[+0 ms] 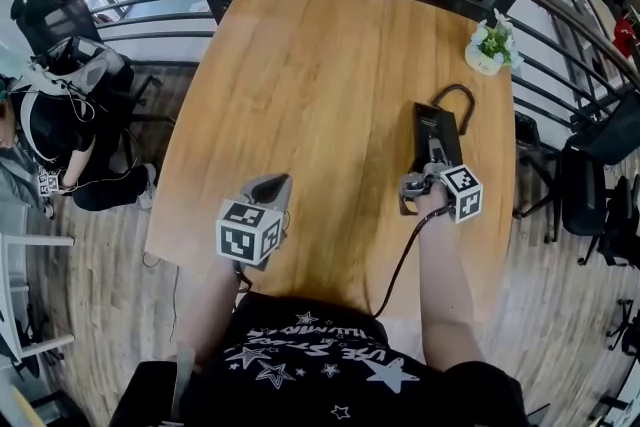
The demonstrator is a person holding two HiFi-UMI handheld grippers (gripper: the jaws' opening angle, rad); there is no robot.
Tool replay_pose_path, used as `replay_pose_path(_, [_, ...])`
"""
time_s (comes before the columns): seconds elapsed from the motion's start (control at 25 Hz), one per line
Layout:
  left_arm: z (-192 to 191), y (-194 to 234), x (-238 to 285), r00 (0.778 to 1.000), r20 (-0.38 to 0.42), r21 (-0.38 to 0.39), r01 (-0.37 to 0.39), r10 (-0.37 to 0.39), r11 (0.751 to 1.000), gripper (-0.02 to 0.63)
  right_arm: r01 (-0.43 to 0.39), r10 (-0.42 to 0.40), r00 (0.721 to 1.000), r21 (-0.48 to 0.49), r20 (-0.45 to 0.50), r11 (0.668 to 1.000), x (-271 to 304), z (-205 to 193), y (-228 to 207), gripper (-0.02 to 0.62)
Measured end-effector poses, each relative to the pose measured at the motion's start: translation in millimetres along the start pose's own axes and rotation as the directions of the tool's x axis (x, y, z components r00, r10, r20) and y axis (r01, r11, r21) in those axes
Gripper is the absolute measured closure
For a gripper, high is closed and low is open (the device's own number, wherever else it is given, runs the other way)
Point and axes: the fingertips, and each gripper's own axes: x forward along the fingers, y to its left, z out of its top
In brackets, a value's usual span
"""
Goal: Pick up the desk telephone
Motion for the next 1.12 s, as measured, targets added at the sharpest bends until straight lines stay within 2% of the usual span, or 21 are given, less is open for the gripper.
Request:
replay_pose_path(0.2, [-2, 2, -3, 1.000, -0.006, 0.012, 0.003, -0.003, 1.000, 0.606, 0.003, -0.003, 1.000, -0.013, 0.014, 1.000, -1, 2, 3, 0.367])
replay_pose_path(0.52, [-7, 5, -8, 1.000, -0.013, -0.003, 0.021, -0.021, 1.000, 0.606, -0.021, 0.022, 1.000, 0.052, -0.017, 0.998, -13, 1, 5, 0.371])
replay_pose_path(1.12, [-16, 14, -20, 0.994, -0.024, 0.010, 0.104, -0.104, 0.995, 0.606, -0.194, 0.193, 0.981, -0.036, -0.036, 0.980, -70, -35, 52, 0.374])
